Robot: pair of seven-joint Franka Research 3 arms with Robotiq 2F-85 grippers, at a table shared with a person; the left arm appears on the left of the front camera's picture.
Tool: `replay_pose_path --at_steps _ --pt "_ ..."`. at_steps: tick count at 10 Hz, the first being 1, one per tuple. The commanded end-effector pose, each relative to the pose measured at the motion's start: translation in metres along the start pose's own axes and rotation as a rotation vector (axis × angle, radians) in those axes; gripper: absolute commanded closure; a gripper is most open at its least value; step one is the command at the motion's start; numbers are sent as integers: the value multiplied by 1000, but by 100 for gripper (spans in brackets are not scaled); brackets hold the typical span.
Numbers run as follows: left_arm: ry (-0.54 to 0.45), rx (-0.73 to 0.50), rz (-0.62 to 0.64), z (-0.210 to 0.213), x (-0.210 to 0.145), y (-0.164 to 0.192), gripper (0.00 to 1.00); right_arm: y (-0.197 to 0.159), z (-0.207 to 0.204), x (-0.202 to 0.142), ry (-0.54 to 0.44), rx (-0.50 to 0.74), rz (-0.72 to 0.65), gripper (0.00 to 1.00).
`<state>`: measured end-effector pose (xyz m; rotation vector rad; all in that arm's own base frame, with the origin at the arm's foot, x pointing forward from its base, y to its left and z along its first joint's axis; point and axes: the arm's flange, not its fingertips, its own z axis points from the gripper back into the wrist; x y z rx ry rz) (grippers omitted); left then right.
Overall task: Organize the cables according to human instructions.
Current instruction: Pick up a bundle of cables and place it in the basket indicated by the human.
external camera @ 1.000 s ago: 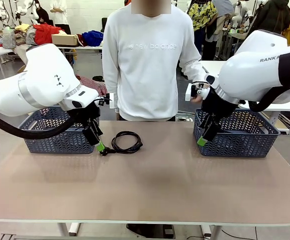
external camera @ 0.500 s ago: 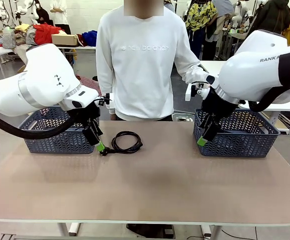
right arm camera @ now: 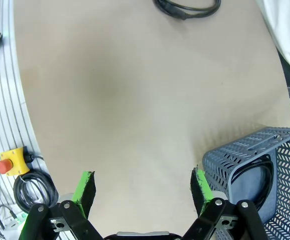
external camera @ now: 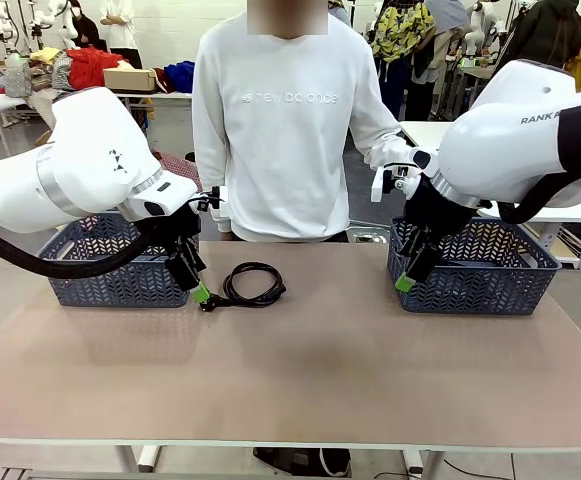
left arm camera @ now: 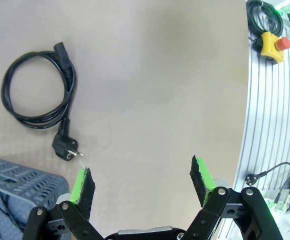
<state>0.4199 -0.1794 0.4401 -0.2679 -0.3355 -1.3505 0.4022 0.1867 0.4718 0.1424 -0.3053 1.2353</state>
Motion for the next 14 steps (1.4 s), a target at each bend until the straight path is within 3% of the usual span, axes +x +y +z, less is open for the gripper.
replay_pose_path --at_steps 1,3,8,14 --pt "1 4 4 1 -1 0 0 0 1 1 -1 -1 -1 0" --pt "1 4 4 1 -1 0 0 0 0 0 0 0 0 0" --pt "1 4 4 1 -1 0 0 -22 -24 69 5 -3 124 0" --pt "1 4 4 1 -1 0 0 -39 -92 140 -16 8 276 0"
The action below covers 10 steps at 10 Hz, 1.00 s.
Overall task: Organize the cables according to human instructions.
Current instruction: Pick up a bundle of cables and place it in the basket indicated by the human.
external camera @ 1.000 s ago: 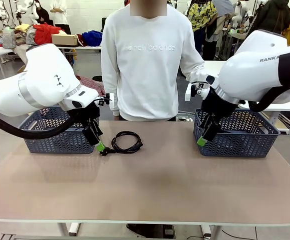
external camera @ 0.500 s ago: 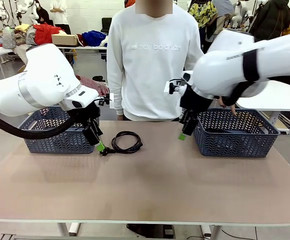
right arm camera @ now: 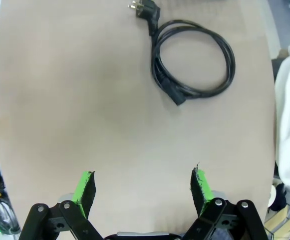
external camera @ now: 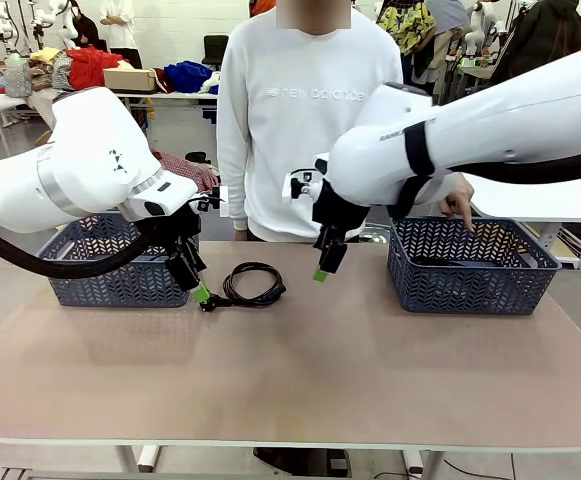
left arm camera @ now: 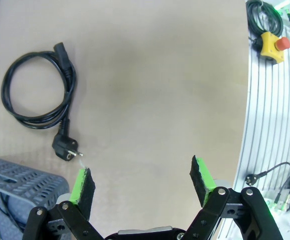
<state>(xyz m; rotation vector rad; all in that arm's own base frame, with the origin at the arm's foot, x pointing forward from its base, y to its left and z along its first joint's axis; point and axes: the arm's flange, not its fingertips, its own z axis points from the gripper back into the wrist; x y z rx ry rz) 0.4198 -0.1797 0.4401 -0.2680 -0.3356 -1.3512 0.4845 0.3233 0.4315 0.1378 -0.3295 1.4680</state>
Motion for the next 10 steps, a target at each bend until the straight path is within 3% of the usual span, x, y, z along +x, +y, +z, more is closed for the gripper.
replay_pose_path --at_steps 1,4,10 --pt "1 4 4 1 -1 0 0 -12 -13 7 -3 -9 59 0" --pt "1 4 4 1 -1 0 0 -20 -39 12 -6 42 67 0" --pt "1 4 4 1 -1 0 0 -15 -44 11 4 44 40 0"
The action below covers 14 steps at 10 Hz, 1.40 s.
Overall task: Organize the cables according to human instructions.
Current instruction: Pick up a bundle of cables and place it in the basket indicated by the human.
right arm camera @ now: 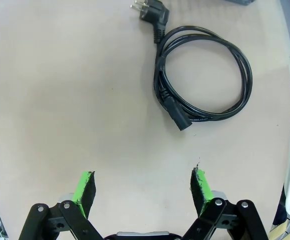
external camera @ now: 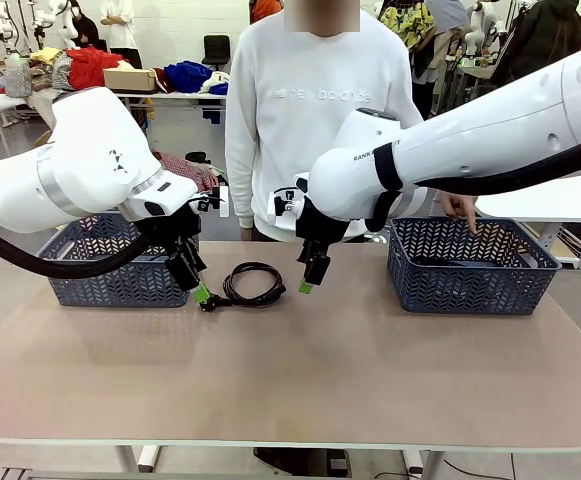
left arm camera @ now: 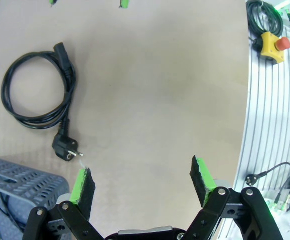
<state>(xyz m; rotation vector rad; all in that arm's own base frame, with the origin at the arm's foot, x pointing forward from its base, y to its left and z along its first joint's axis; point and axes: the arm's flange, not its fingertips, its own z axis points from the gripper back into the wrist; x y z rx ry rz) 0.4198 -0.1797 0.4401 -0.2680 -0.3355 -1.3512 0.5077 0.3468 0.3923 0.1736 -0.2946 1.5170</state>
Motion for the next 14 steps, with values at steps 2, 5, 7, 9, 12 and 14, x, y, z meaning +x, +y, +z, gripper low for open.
replay_pose_path --at_steps 2,5,7,9,12,14 --pt "1 4 4 1 -1 0 0 1 3 -1 3 -8 0 0" --pt "1 4 4 1 -1 0 0 -9 -14 17 -6 10 -21 0" --pt "1 4 4 1 -1 0 0 -16 -32 32 -3 12 -38 0" --pt "1 4 4 1 -1 0 0 -19 -46 46 -5 25 -34 0" --pt "1 4 4 1 -1 0 0 -26 -67 66 0 32 -34 0" --pt "1 4 4 1 -1 0 0 -27 -77 79 -10 42 -21 0"
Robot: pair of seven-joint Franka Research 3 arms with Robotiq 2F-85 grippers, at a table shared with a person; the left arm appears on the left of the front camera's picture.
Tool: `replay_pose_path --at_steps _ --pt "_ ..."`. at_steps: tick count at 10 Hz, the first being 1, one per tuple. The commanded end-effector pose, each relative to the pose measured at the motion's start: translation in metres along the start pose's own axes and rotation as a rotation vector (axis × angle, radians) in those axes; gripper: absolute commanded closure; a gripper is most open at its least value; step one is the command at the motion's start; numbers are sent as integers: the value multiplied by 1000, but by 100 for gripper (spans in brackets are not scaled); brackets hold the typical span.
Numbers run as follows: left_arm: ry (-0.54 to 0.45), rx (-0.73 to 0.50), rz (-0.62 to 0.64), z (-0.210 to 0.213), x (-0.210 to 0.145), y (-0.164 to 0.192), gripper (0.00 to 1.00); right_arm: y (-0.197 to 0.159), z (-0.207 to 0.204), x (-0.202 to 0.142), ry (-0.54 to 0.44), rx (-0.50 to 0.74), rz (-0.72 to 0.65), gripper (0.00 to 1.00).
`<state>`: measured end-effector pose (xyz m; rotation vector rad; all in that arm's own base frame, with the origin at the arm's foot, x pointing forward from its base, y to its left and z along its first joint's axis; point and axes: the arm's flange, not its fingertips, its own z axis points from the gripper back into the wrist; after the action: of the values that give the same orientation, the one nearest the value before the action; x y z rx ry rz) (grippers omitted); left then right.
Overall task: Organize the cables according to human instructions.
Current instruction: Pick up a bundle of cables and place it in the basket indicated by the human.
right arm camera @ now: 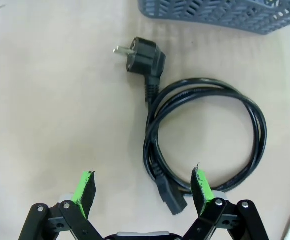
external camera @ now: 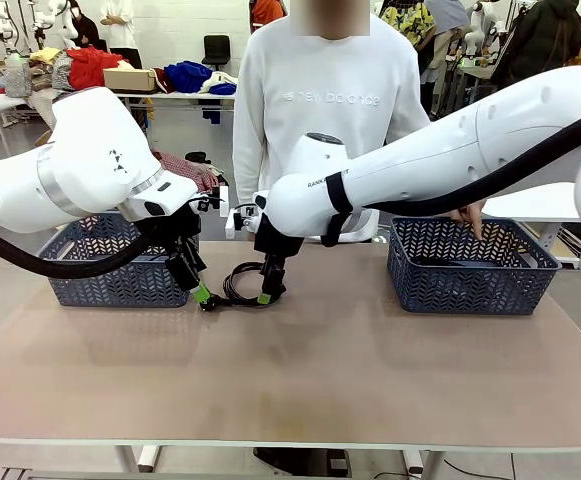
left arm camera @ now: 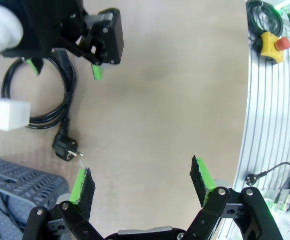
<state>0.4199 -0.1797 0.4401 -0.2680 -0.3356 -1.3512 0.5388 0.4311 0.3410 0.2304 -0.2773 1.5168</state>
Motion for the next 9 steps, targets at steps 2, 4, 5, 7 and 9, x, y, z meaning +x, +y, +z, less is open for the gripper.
replay_pose_path --at_steps 2,4,5,7,9 --pt "1 4 4 1 -1 0 0 -4 -12 20 21 12 -18 0" --pt "1 4 4 1 -1 0 0 -5 -21 25 41 28 -19 0" --pt "1 4 4 1 -1 0 0 -6 -26 26 49 39 -26 0" --pt "1 4 4 1 -1 0 0 -10 -34 28 56 50 -47 0" --pt "1 4 4 1 -1 0 0 -16 -39 30 72 58 -62 0"
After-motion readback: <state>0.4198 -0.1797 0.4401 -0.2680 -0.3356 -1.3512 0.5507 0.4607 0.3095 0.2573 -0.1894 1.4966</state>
